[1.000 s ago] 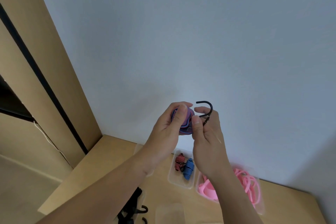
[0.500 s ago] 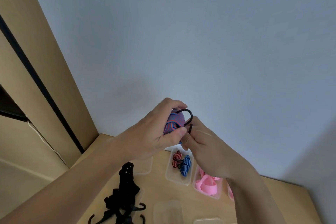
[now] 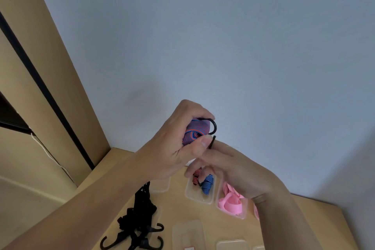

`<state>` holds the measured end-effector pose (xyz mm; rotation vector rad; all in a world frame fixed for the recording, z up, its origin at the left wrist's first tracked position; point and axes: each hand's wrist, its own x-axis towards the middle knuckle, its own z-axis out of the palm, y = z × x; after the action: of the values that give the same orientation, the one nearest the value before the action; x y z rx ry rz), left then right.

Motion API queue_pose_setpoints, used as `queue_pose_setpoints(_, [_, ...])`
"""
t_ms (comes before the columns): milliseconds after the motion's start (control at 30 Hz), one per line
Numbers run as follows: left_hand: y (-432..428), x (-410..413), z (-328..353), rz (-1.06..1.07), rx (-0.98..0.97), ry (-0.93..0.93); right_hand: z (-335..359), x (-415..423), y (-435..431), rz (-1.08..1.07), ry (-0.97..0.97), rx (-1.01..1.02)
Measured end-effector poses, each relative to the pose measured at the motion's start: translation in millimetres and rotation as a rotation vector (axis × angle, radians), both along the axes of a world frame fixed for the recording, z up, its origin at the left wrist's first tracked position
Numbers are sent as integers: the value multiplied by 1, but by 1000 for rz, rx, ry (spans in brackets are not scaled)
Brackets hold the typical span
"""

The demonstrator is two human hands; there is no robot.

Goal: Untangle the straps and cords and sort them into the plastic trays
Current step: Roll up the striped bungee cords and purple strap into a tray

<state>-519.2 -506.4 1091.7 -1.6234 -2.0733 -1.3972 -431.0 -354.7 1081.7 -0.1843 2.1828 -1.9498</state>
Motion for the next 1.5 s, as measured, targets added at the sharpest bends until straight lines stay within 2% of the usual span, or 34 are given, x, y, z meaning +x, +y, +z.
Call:
queue_pose_setpoints(100, [1, 1, 4, 13, 12, 43, -10, -6, -2, 55, -62, -545])
queue_pose_setpoints(167, [0, 0, 1, 39, -28, 117, -11, -9, -5, 5, -38, -735])
queue_pose_setpoints(367, [0, 0, -1, 39, -38, 127, -12, -12, -14, -110, 98, -851])
queue_pose_setpoints(633, [14, 2, -2, 46, -1, 89, -13, -14, -20, -238, 151, -852])
queue_pose_setpoints(900, [26, -5, -28, 74, 21, 74, -25, -18, -10, -351, 92, -724])
queue_pose_setpoints(1000, [30, -12, -49, 138, -36, 56, -34, -25, 4, -374, 39, -662])
queue_pose_setpoints(1167, [30, -22, -93, 254, -137, -102, -71, -30, 21, -423, -85, -463])
queue_pose_setpoints(1267, [28, -30, -123, 254, -255, -254, -100, -33, 22, -509, -45, -157])
queue_pose_setpoints(1367, [19, -43, -156, 221, -252, -478, -125, -34, 25, -495, 16, 135])
queue_pose_setpoints(1500, [11, -61, -196, 228, -414, -547, -174, -44, 30, -437, -2, 445])
